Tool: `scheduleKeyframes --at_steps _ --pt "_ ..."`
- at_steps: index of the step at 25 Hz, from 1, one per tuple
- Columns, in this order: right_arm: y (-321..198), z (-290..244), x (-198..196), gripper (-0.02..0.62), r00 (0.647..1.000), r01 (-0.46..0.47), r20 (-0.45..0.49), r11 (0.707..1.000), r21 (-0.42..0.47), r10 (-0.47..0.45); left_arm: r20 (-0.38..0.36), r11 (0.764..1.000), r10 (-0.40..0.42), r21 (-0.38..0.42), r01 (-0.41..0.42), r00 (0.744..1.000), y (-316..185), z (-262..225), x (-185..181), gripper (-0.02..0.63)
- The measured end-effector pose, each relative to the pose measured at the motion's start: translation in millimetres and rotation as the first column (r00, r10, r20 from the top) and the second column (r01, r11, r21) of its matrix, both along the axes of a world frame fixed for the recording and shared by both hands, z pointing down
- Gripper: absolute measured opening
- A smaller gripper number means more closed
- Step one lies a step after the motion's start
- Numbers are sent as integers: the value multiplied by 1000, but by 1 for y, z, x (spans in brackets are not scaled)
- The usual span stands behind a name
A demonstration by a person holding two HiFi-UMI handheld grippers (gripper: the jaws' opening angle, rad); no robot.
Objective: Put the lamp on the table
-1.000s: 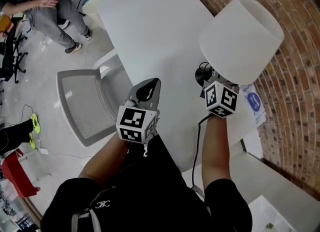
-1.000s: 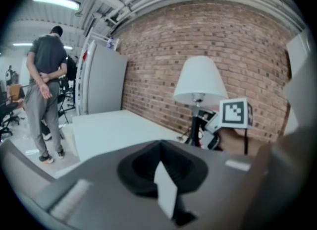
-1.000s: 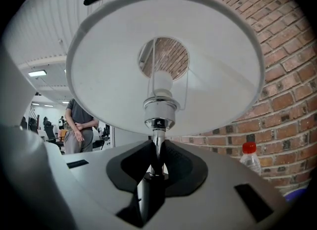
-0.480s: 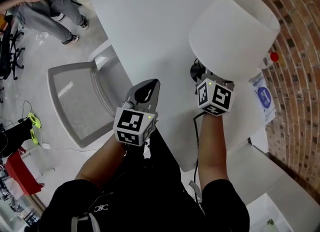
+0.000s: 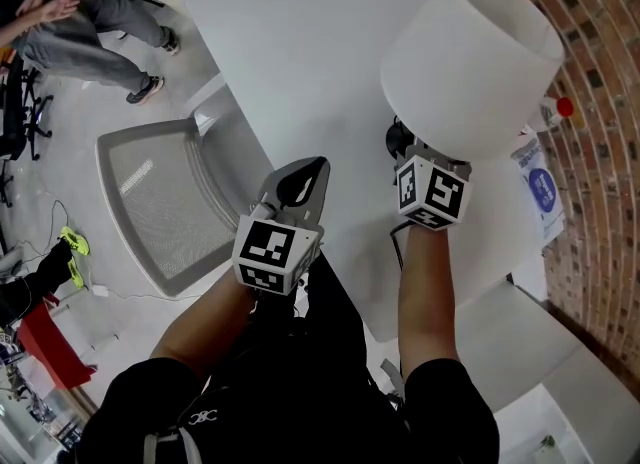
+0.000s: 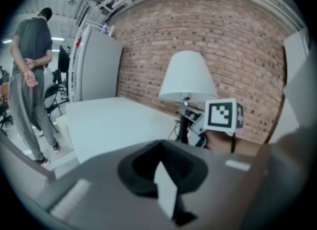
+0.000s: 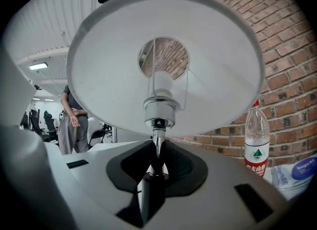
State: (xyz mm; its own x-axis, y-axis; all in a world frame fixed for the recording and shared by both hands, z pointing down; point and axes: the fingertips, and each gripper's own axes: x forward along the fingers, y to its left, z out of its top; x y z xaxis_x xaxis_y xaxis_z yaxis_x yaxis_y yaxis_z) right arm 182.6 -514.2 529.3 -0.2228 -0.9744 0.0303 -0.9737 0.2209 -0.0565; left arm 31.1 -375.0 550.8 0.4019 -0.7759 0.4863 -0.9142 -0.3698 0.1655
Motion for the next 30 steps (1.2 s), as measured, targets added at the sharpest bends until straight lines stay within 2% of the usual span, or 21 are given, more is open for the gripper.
scheduleKeyframes --at_steps 8,18,30 --pt "13 -2 -10 66 999 -5 -54 997 74 9 4 1000 26 -17 -26 1000 10 12 -2 0" --pt "34 -6 -12 66 994 -73 -72 983 166 86 -22 997 74 14 -74 997 20 26 -5 0" --pt "58 0 -8 67 984 -134 -87 972 194 153 -31 978 71 198 -63 997 10 7 1 0"
